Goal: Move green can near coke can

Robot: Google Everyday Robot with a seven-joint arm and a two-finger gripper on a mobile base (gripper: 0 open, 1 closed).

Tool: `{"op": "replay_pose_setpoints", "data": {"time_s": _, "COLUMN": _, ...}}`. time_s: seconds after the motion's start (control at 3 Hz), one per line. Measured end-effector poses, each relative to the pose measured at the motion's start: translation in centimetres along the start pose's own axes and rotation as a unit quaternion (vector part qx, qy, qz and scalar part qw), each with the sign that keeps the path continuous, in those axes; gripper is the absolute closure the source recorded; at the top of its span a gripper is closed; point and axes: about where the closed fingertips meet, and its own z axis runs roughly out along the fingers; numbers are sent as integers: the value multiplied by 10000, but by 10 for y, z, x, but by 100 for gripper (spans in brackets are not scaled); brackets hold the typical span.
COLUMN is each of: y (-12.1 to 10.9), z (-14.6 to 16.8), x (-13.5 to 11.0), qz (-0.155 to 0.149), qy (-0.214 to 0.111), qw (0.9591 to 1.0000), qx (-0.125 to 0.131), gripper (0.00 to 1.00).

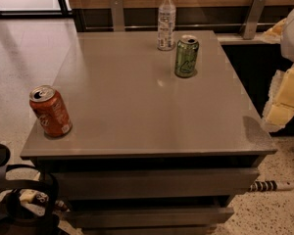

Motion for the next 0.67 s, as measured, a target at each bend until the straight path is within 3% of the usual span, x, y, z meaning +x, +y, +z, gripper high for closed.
{"op": "replay_pose_setpoints", "data": {"time_s": 0.67, "y": -12, "z": -7, "x": -4, "qz": -14, "qy": -151, "qw": 9998, "qx": 128, "gripper": 0}}
